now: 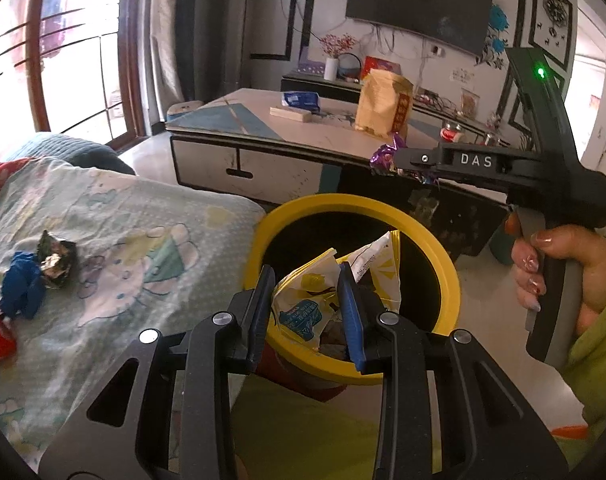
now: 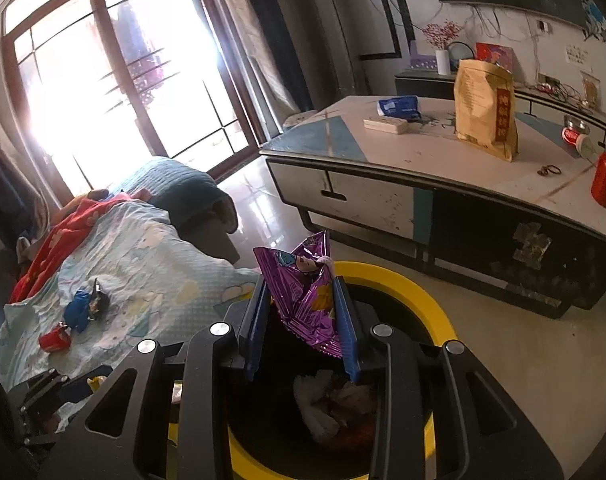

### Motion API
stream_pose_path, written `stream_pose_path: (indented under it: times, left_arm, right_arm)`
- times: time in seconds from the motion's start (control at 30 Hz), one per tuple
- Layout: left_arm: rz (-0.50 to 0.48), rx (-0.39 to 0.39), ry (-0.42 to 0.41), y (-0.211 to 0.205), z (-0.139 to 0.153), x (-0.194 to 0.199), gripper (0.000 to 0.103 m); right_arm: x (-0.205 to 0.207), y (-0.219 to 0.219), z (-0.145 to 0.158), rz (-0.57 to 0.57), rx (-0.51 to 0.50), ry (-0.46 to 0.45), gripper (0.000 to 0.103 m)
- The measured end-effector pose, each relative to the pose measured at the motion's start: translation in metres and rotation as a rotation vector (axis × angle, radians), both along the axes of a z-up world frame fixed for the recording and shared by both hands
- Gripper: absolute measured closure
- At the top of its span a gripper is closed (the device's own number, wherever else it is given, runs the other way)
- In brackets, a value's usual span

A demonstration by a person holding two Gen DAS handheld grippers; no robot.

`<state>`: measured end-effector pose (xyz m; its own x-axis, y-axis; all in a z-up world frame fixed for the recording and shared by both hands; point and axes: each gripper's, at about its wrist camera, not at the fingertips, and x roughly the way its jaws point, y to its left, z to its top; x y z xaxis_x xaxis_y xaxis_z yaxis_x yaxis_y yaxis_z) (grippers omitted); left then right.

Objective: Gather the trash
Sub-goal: 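Open both tools over the bin to drop the two wrappers, then move both tools away from the bin back toward the bed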

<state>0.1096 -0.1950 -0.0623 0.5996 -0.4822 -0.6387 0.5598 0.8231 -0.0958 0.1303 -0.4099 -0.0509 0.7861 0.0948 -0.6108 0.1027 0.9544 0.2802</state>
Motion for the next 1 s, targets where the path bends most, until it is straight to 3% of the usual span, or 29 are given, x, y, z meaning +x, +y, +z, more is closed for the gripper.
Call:
stream_pose_path:
  times: [0.67, 0.77, 0.87, 1.0]
  left_arm:
    - [-0.083, 0.051, 0.091, -0.051, -0.034, 0.023, 0.073]
    - [-0.075, 0.030, 0.096, -0.050, -0.033, 0.023, 0.056]
    - [-0.061, 0.003, 0.100, -0.044, -0.028, 0.024, 0.045]
    - [-0.042, -0.040, 0.107, -0.034, -0.021, 0.022, 0.022]
  right_arm:
    - [0.007, -0.024, -0.029, -0.003, 0.074, 0.081, 0.068]
    - [0.007, -0.026, -0.032, -0.013, 0.072, 0.084, 0.055]
    - [0.008, -0.026, -0.032, -0.025, 0.070, 0.086, 0.049]
    - [0.007, -0.027, -0.029, -0.043, 0.064, 0.074, 0.039]
